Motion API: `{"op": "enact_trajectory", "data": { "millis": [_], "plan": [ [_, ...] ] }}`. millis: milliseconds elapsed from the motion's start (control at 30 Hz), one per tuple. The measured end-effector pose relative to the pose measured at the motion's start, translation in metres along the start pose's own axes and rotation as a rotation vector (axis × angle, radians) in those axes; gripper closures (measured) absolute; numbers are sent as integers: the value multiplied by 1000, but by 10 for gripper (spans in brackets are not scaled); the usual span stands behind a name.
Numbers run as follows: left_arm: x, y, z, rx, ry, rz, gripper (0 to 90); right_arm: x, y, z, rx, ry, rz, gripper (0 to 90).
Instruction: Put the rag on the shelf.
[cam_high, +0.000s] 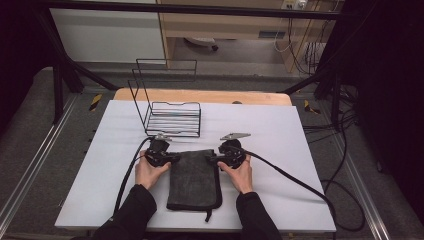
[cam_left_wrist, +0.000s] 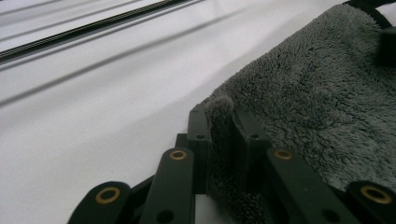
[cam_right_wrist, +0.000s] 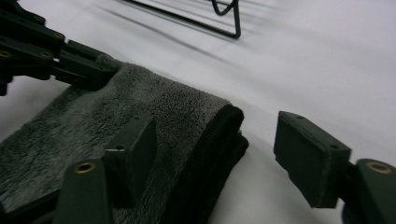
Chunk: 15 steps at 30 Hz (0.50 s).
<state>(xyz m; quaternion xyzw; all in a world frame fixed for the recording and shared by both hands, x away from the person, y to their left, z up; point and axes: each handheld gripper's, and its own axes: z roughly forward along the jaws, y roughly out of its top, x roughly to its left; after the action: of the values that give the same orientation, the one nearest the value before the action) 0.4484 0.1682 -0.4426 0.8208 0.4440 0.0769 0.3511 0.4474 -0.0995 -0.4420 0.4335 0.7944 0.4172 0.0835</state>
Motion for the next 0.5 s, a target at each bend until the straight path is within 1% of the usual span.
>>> {"op": "enact_trajectory", "data": {
  "millis": [33,133,167,200,233,300,400,467,500],
  "plan": [
    [0,0,0,-2,-1,-1,784,-2,-2,5,16,-4,6,398],
    [0,0,0,-3,-1,1,784,-3,-3,7,39,-13,0,433],
    [0,0,0,-4,-2,1,783,-2,-4,7,39,0,-2,506],
    [0,0,0,-4,-3,1,784,-1,-4,7,39,12,-1,519],
    [0,0,0,-4,-3,2,784,-1,-4,7,39,12,-1,519],
    [0,0,0,-5,-3,1,783,-1,-4,8,50,16,15,533],
    [0,-1,0,-8,-3,2,783,-2,-4,9,60,39,33,585],
    [0,-1,0,-11,-5,5,782,-2,-4,9,67,43,49,594],
    [1,-1,0,-11,-7,3,782,-2,-4,9,67,43,49,594]
  ]
}}
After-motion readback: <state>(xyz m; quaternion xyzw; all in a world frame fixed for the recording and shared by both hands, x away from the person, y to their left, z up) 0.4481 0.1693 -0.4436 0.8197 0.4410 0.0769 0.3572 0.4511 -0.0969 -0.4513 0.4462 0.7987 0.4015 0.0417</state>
